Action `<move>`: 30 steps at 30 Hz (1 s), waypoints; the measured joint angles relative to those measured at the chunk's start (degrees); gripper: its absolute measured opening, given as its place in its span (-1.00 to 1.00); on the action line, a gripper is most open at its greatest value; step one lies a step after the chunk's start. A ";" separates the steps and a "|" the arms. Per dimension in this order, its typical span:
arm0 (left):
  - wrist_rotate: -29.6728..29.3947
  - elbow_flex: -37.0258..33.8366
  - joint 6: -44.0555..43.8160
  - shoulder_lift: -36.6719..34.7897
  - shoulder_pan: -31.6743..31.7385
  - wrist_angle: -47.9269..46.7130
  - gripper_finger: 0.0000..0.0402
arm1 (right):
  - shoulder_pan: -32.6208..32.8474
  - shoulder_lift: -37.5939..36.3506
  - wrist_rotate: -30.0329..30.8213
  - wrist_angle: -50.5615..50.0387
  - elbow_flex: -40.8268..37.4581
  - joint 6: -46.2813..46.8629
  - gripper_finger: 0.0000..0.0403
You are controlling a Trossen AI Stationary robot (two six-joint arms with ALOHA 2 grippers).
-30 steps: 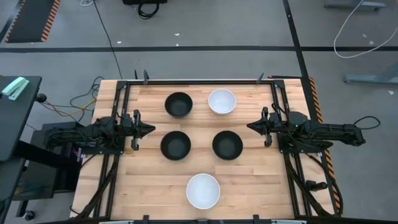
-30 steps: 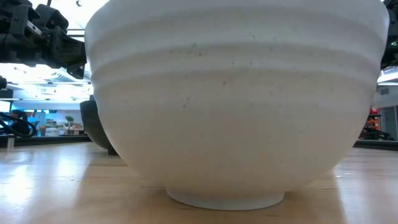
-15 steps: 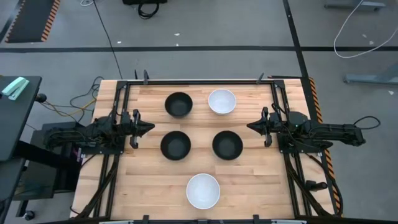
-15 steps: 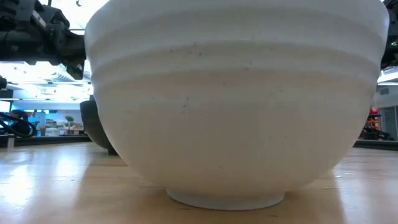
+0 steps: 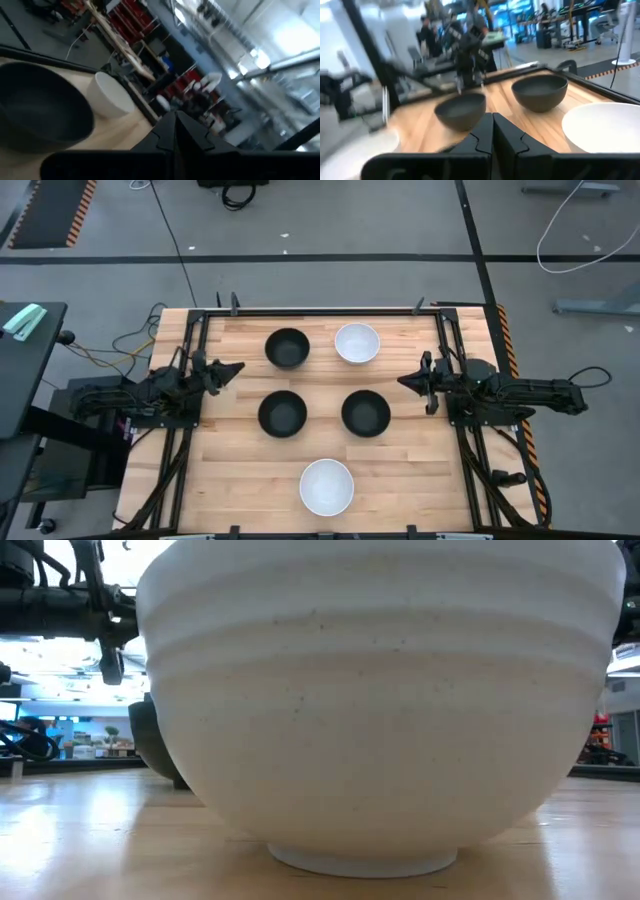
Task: Nest bowls inside each other
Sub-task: Stack the top white bowl on top of the bottom right black bowl
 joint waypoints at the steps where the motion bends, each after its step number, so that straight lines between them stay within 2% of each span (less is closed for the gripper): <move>1: -0.53 0.00 -0.94 0.00 0.00 1.09 -0.89 | 0.00 0.00 0.90 1.68 0.00 2.62 -0.93; 4: -2.52 0.00 -0.68 0.00 0.02 6.07 -0.86 | 0.00 -0.02 3.78 6.20 0.00 11.34 -0.93; 9: -5.33 0.02 7.84 0.00 0.05 16.69 -0.83 | 0.00 -0.02 9.01 12.25 0.00 20.73 -0.93; 14: -6.30 0.00 19.34 0.00 0.07 24.54 -0.85 | 0.00 -0.02 14.26 18.84 0.00 22.00 -0.93; 18: -7.39 0.00 21.57 0.00 0.07 25.40 -0.88 | -0.02 0.00 16.49 21.21 0.84 21.48 -0.93; 24: -9.96 1.24 22.77 0.03 0.07 22.85 -0.87 | -0.02 0.88 17.39 13.92 6.51 17.68 -0.93; 30: -15.73 8.79 26.59 0.96 0.07 10.19 -0.75 | -0.02 7.66 24.43 -10.26 19.48 15.60 -0.90</move>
